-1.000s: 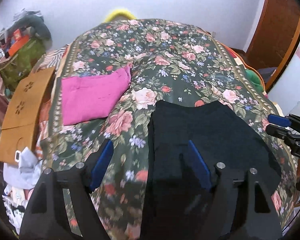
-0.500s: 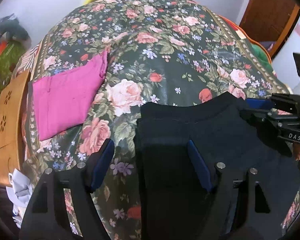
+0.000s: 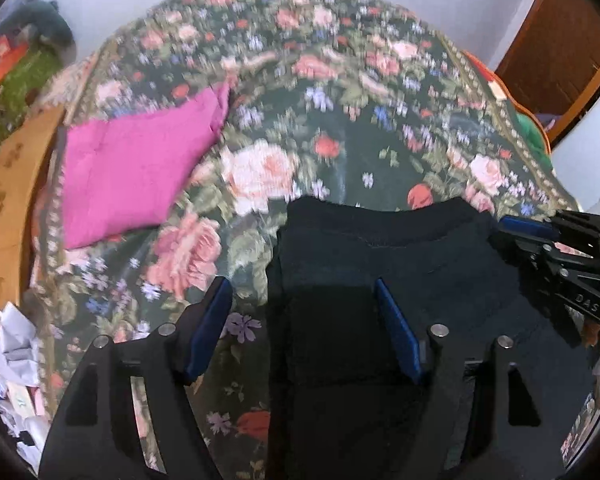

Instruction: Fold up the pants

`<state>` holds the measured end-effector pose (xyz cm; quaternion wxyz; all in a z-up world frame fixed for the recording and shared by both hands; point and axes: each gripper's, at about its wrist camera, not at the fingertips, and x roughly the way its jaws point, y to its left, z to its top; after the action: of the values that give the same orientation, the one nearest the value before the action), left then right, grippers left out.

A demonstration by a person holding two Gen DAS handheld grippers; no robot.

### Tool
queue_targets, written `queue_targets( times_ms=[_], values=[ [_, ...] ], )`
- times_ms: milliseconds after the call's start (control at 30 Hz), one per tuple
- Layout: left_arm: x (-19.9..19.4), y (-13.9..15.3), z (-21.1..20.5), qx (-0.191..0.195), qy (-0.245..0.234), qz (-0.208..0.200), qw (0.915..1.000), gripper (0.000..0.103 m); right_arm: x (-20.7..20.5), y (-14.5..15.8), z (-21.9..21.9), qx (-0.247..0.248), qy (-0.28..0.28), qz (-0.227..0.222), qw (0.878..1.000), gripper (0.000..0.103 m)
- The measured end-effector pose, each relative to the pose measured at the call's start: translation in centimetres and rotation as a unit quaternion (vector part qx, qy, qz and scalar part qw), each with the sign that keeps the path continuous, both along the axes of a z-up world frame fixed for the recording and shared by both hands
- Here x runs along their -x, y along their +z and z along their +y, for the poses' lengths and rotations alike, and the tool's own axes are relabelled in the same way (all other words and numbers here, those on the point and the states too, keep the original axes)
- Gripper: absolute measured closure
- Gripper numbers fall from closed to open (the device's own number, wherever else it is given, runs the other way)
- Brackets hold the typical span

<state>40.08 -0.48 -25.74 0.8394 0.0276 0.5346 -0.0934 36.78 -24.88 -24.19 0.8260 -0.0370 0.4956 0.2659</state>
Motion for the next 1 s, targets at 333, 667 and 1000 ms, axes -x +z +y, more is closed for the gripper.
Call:
queue_targets(
  times_ms=[333,667,1000],
  values=[
    [4.2,6.5,0.5,-0.014,-0.001,-0.085,0.9963,0.028,5.3,5.9,-1.6,-0.026,0.004,-0.063,0.998,0.056],
    [7.0,5.2,1.5,0.033,-0.004,-0.005,0.9994,0.008,7.9,3.5,-2.7,-0.066,-0.023,0.001,0.998,0.030],
    [4.1,-0.2,1.3,0.050,0.004,0.086,0.9950,0.008,6.4,-1.7,-2.6,-0.115,-0.039,0.098,0.988,0.030]
  ],
)
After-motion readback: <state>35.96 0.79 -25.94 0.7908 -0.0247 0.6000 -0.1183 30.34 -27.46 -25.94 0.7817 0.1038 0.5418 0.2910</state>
